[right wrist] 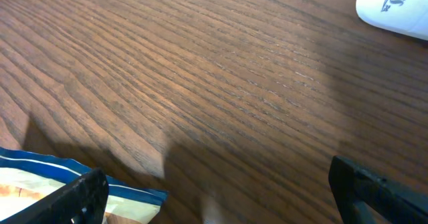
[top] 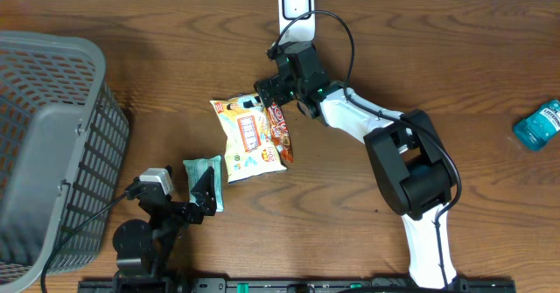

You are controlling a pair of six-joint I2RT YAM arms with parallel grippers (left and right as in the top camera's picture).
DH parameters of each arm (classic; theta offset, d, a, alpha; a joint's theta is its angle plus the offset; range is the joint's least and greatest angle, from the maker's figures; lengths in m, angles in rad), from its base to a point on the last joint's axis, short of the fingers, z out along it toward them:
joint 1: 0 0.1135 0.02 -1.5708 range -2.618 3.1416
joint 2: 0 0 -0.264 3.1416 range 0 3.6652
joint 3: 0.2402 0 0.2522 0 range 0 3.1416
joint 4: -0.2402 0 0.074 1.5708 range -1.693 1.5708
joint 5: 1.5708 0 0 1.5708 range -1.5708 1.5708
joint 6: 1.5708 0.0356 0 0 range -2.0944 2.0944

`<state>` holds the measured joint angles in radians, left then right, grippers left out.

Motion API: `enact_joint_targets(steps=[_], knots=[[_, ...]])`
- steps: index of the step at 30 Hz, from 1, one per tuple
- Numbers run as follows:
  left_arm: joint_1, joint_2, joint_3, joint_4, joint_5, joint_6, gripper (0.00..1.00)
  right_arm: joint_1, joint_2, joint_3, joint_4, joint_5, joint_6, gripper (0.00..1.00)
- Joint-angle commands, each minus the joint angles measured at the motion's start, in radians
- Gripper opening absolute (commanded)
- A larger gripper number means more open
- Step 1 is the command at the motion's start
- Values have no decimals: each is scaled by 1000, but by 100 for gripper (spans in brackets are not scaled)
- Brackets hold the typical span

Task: Scan the item barcode
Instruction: 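Grasp the red Top snack bag with the right gripper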

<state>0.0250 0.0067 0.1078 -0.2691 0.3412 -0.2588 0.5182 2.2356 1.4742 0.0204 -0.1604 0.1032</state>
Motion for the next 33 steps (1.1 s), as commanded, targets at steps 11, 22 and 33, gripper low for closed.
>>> enact_joint_targets(steps=[11, 22, 33], knots=[[-2, -3, -11, -23, 2, 2, 98, -6, -8, -17, 13, -3, 19, 99], [-2, -3, -11, -23, 2, 2, 98, -6, -193, -17, -308, 98, 132, 99], [-2, -3, -11, -23, 2, 2, 98, 15, -267, -17, -493, 255, 284, 99]])
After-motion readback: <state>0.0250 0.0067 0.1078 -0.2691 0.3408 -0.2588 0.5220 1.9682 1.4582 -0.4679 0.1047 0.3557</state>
